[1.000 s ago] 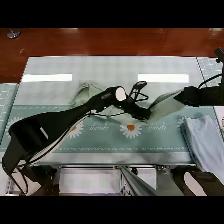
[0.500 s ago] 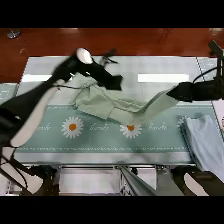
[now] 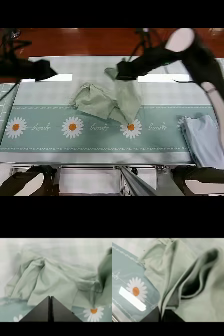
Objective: Fold the shirts.
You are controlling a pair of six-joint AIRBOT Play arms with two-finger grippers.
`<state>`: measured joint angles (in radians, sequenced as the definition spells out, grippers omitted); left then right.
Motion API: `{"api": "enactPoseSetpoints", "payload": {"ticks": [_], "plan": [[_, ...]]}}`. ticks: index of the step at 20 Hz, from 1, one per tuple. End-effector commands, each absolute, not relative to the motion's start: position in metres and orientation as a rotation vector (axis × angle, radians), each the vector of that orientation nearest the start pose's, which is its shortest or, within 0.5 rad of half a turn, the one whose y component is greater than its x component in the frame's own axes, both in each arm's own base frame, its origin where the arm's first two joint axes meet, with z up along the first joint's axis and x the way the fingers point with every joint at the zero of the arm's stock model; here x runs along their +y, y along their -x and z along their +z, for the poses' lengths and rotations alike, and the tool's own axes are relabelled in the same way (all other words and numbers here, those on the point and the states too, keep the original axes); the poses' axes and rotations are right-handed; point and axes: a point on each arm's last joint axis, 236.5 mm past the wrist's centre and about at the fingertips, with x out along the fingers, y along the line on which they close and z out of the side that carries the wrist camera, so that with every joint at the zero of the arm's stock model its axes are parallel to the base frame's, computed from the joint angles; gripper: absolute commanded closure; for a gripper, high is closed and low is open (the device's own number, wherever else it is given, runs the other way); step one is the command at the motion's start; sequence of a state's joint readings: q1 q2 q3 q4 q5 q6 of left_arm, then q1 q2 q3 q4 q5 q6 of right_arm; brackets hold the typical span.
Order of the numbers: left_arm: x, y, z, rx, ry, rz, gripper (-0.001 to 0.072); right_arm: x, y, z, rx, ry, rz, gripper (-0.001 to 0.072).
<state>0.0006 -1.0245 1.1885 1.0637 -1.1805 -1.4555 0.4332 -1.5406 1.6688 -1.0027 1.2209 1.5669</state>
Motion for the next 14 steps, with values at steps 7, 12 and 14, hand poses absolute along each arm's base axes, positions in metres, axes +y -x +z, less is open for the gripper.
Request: {"api": "enactPoseSetpoints", "payload": {"ticks": [7, 12, 14], "plan": [[-0.101, -0.242, 0.013, 1.074, 0.462, -0.276, 0.0686, 0.465, -0.412, 0.028, 1.257, -0.37, 0.898, 0.0687], [-0.096, -0.253, -0.004, 1.079, 0.481, -0.237, 0.0686, 0.492, -0.402, 0.012, 1.297, -0.481, 0.942, 0.0539], [-0.093, -0.259, -0.009, 1.08, 0.487, -0.221, 0.0686, 0.508, -0.393, 0.023, 1.245, -0.495, 1.072, 0.0071]]}}
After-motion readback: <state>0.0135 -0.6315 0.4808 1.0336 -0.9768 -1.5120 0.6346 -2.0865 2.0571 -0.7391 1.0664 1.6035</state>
